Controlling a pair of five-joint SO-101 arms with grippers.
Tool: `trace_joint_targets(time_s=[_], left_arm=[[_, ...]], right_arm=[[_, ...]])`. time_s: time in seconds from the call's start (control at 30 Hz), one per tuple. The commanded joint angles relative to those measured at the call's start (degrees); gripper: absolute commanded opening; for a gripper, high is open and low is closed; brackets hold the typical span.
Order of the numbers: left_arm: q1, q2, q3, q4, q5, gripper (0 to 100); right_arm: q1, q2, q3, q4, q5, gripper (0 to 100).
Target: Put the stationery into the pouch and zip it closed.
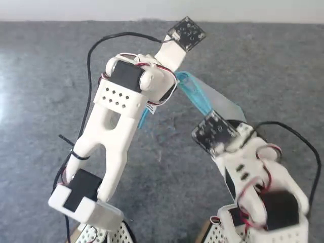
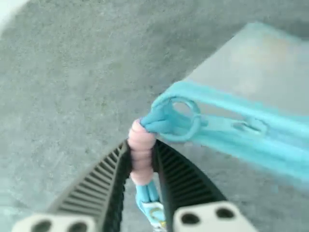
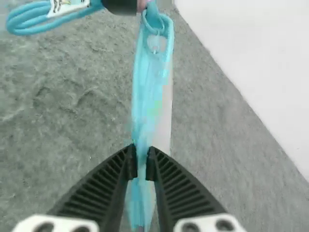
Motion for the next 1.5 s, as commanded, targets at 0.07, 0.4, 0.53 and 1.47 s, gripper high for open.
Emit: trace_joint_targets(time_s=[0.07, 0.4, 0.53, 1.47], left_arm=[[-5.5, -0.9, 0.3, -5.7, -0.7, 1], [-2.3, -1.1, 0.1, -4.8, -2.4, 1], [-0.9, -1.1, -3.6, -0.2, -2.8, 1], [-13.9, -40.9, 52.7, -36.1, 11.6, 24]], right_arm=[[-0.4, -3.3, -3.2, 3.7, 0.9, 0.9], [-11.1, -1.5, 5.2, -1.4, -7.5, 11.7], [-11.1, -1.1, 13.6, -10.8, -12.0, 30.6], [4.7, -1.4, 23.3, -9.5, -17.6, 8.8]])
